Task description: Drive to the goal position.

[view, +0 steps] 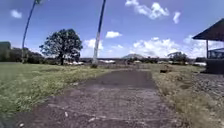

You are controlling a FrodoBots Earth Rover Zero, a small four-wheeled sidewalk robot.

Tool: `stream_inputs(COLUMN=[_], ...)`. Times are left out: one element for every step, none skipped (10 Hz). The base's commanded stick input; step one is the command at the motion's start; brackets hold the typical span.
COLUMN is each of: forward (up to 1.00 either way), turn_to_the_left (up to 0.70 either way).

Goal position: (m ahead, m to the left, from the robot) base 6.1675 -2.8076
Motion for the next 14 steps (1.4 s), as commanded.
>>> stream_inputs(forward=[1.00, 1.00, 1.00, 1.00, 1.00, 1.00, 1.00, 1.00, 1.00, 1.00, 1.00, 1.00, 1.00, 1.00], turn_to_the_left=[-0.18, -0.04, 0.00, 0.00, 0.00, 0.00, 0.00, 0.00, 0.00, 0.00, -0.10, -0.23, -0.27, -0.19])
